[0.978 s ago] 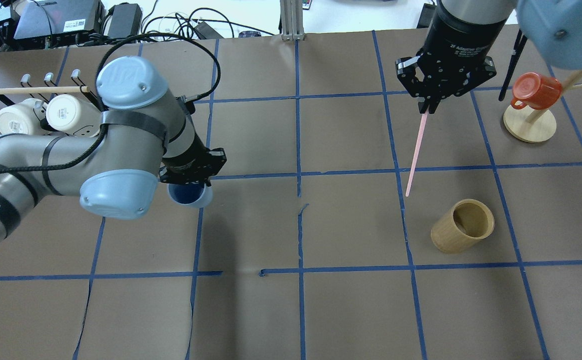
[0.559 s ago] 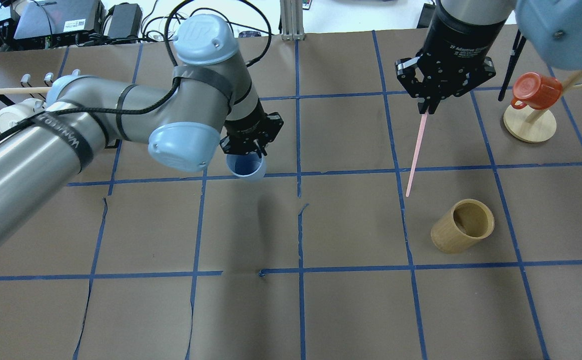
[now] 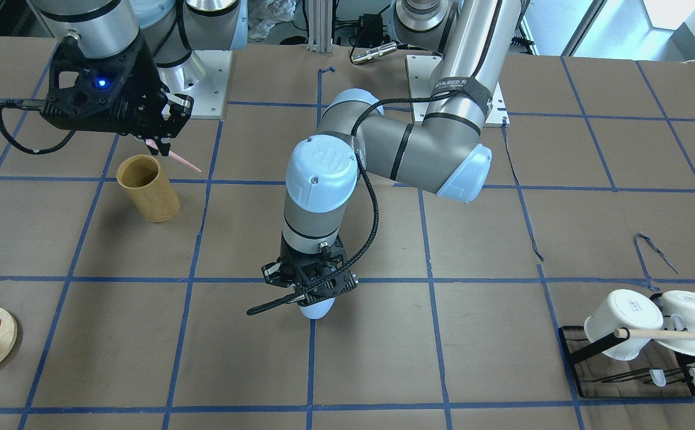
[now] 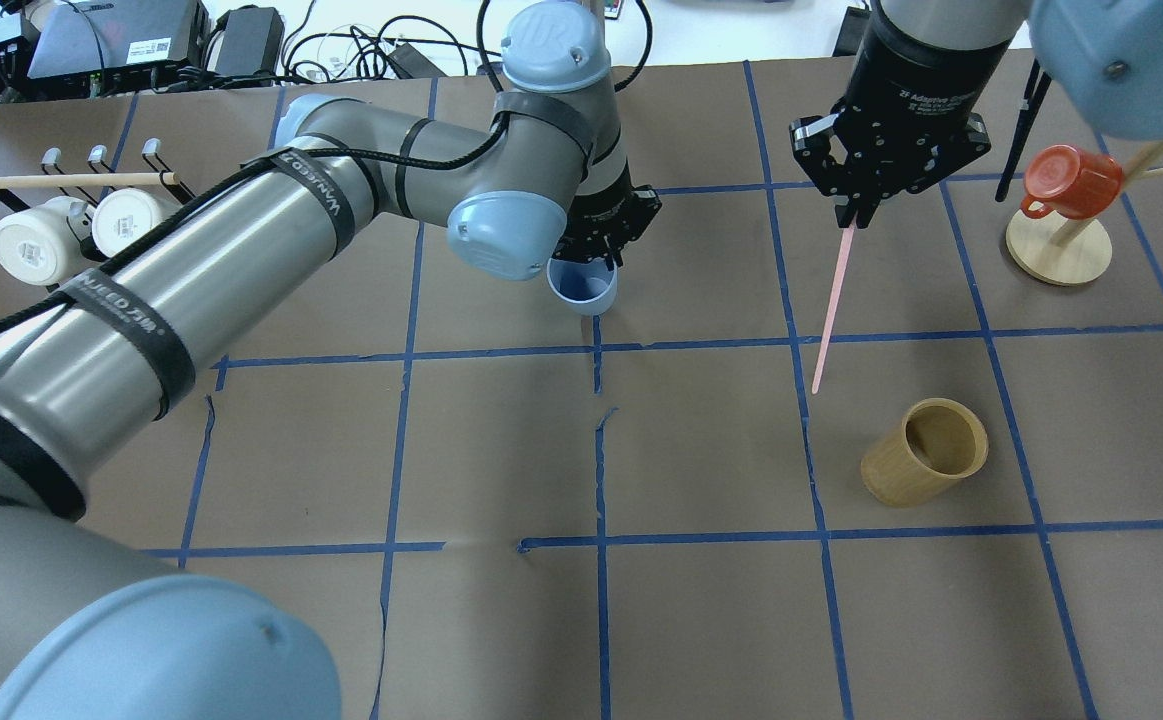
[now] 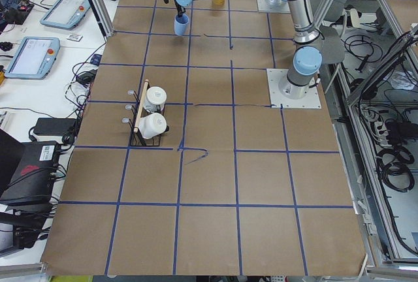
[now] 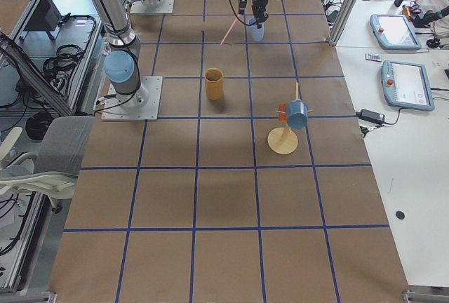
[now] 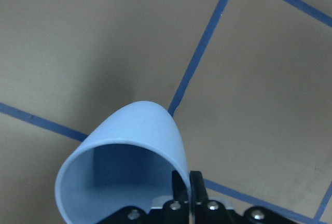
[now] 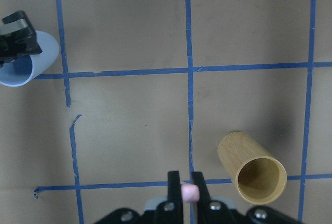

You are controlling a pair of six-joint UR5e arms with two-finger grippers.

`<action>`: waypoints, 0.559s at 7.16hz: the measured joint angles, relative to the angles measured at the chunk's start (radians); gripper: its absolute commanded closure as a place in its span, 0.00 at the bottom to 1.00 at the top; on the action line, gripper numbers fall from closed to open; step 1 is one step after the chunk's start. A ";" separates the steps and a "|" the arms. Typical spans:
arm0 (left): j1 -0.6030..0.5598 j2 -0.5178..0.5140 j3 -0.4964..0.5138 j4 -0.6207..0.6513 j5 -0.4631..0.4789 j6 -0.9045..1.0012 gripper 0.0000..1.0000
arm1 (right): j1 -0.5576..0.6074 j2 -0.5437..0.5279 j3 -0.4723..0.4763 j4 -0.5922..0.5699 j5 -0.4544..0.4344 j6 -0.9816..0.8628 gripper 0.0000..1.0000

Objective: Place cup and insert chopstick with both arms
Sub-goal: 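Carry the blue cup toward the table center with the left gripper and release it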

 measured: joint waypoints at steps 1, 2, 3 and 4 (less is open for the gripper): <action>-0.011 -0.020 0.008 0.013 0.004 0.021 0.01 | 0.000 0.000 0.001 0.000 0.000 0.000 1.00; -0.016 -0.029 0.010 0.025 0.017 0.068 0.00 | 0.000 0.000 0.001 0.000 0.000 0.001 1.00; -0.017 -0.028 0.016 0.039 0.030 0.110 0.00 | 0.000 0.000 0.001 -0.004 0.000 0.000 1.00; -0.015 -0.020 0.030 0.050 0.035 0.133 0.00 | 0.000 0.001 0.001 -0.013 0.000 0.000 1.00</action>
